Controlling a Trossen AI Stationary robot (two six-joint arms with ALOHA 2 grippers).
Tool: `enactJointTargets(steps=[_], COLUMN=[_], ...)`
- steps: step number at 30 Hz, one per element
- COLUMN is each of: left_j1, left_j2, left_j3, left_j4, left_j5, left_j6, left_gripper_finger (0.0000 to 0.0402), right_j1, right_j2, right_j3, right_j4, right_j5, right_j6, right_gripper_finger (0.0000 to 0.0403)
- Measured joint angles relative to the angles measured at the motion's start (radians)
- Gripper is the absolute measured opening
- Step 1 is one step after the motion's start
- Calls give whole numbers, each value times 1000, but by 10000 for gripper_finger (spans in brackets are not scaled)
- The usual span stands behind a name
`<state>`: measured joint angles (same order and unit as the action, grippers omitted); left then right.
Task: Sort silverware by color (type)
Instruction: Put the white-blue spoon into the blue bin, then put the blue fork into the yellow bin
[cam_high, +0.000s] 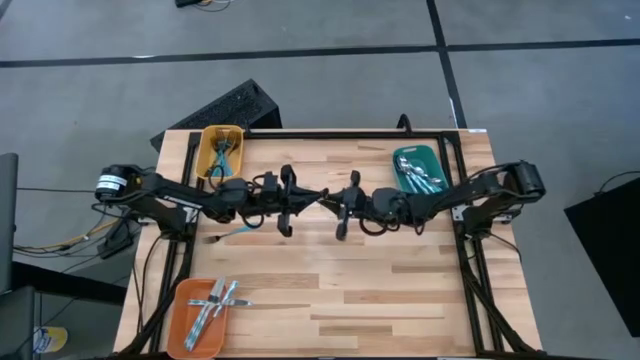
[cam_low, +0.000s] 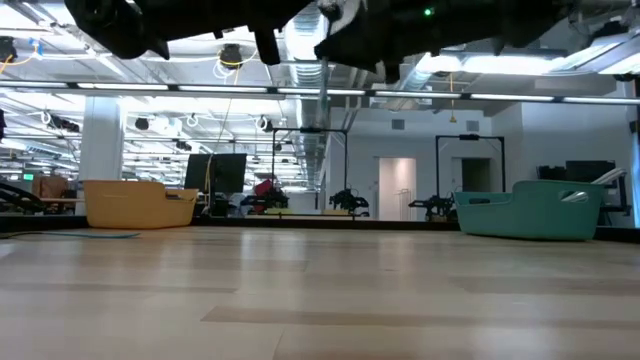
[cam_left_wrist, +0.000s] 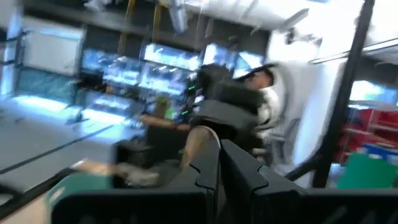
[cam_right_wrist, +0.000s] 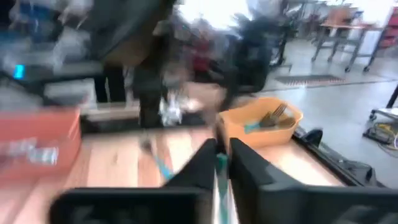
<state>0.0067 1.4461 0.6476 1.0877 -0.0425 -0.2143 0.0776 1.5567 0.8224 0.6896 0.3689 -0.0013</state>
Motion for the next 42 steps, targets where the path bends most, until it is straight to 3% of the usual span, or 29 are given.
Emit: enactJointTargets(steps=[2,5,10,15,19,24,30,37,42], left_j1=[4,7,5,-4,-16,-43,-91,-162,-226], left_j2=[-7,-34,-108,-202,-268,-313,-315,-323,-323], left_j3=[0,2,0,1,1,0,0,0,0], left_j4=[-52,-185,-549,-986,-1296,-1572,-1716,-1754,-1775], left_j5=[-23,-96,-204,-314,-402,-456,-469,-588,-581], left_j6=[-1,8,29,-59,-228,-431,-549,-583,-595], left_gripper_finger=[1,11,53,94,113,122,122,122,122], right_j1=[4,7,-22,-142,-268,-413,-526,-528,-464], right_j2=[-41,-107,-266,-333,-324,-297,-248,-226,-249], right_j3=[0,2,60,159,185,187,186,186,186], right_j4=[-114,-304,-851,-1435,-1655,-1803,-1919,-1833,-1729], right_j5=[16,102,281,261,206,147,161,158,178], right_j6=[4,86,266,514,562,562,532,445,469], right_gripper_finger=[26,26,25,25,25,27,70,162,236])
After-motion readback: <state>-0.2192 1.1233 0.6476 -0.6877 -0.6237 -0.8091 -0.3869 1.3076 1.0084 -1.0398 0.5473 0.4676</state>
